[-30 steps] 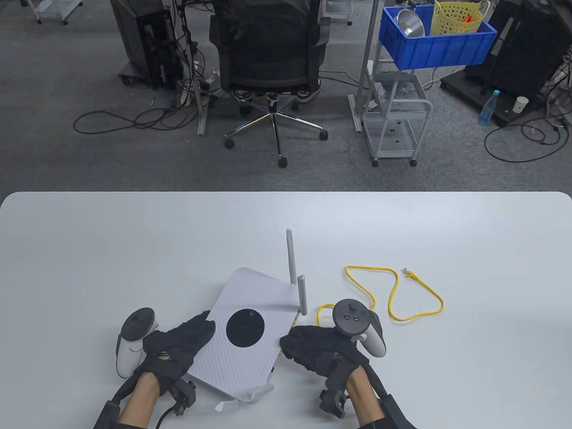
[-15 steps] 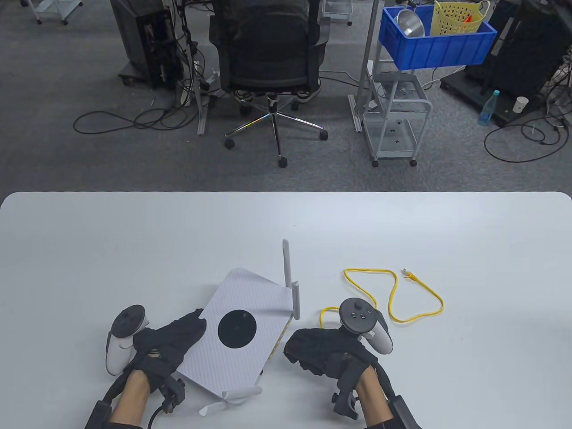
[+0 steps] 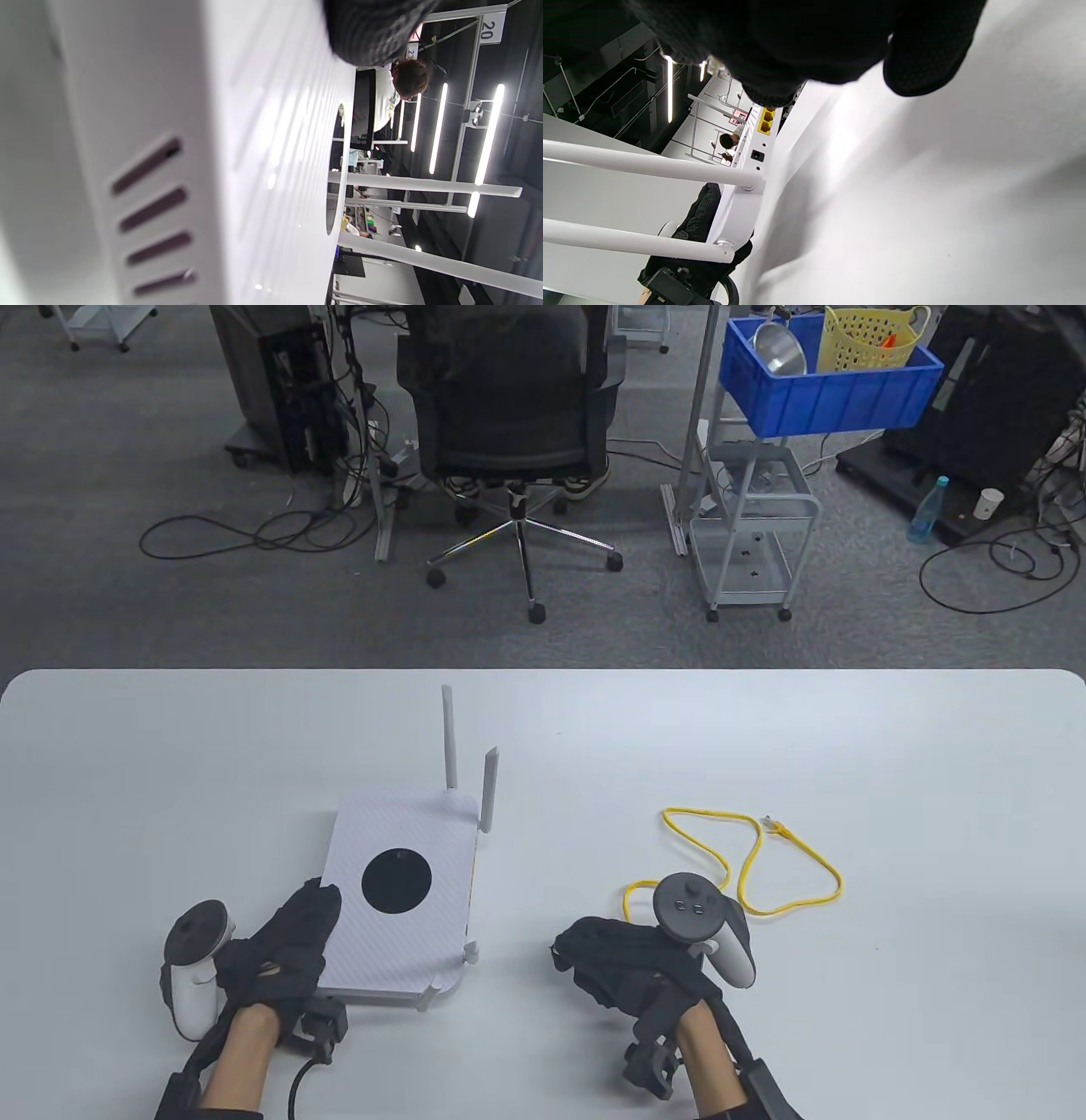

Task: Remove ethernet cable from router with right hand

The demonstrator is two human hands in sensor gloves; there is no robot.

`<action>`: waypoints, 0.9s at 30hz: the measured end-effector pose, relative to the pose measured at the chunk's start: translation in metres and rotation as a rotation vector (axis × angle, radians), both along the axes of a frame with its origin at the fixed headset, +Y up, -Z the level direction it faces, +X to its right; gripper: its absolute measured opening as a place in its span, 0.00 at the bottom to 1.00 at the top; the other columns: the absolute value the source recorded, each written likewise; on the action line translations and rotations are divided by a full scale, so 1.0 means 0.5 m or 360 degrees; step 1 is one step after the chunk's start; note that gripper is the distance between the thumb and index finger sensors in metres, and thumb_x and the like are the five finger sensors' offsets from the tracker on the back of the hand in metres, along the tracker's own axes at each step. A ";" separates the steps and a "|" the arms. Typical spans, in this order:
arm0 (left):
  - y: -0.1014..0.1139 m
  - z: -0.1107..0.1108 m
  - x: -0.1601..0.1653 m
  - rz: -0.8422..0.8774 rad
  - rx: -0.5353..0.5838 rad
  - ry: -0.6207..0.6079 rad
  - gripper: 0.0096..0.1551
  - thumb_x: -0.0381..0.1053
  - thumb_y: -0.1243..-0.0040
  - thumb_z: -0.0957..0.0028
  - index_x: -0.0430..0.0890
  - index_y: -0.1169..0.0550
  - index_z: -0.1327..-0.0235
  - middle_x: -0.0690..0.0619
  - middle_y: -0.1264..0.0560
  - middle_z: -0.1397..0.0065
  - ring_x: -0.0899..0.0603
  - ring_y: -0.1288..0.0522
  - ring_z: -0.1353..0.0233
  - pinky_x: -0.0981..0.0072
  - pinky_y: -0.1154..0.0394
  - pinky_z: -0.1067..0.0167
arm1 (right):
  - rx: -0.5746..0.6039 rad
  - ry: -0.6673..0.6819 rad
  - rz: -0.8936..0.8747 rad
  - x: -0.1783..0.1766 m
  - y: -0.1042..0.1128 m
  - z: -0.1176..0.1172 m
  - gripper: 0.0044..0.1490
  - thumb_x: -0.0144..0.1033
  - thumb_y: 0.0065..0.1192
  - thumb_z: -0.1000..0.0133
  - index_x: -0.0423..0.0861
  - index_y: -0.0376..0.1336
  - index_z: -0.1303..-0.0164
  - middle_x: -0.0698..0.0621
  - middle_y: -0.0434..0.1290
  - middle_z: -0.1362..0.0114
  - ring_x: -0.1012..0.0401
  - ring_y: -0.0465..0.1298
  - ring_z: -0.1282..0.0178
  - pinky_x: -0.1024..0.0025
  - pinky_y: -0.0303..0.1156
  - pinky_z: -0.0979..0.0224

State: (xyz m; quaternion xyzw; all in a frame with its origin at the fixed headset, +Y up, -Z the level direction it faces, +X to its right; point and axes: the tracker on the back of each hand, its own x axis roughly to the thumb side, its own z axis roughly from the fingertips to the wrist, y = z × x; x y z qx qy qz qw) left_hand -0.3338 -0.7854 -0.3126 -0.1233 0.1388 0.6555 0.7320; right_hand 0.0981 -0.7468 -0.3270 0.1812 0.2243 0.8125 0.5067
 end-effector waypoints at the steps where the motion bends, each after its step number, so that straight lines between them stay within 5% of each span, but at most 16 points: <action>1: -0.001 0.000 0.000 -0.0010 -0.0009 0.0003 0.42 0.59 0.43 0.38 0.39 0.42 0.20 0.38 0.19 0.39 0.39 0.10 0.57 0.55 0.16 0.60 | -0.0001 -0.0004 0.0003 0.000 0.000 0.000 0.35 0.54 0.55 0.38 0.37 0.69 0.39 0.53 0.78 0.58 0.63 0.78 0.66 0.47 0.73 0.33; 27: -0.005 0.005 0.018 -0.0261 -0.0119 0.0019 0.42 0.60 0.44 0.37 0.41 0.44 0.20 0.38 0.21 0.36 0.39 0.11 0.52 0.54 0.16 0.55 | 0.0020 -0.0071 0.0150 -0.003 -0.006 0.003 0.36 0.54 0.53 0.38 0.37 0.68 0.37 0.51 0.79 0.55 0.62 0.79 0.64 0.46 0.72 0.32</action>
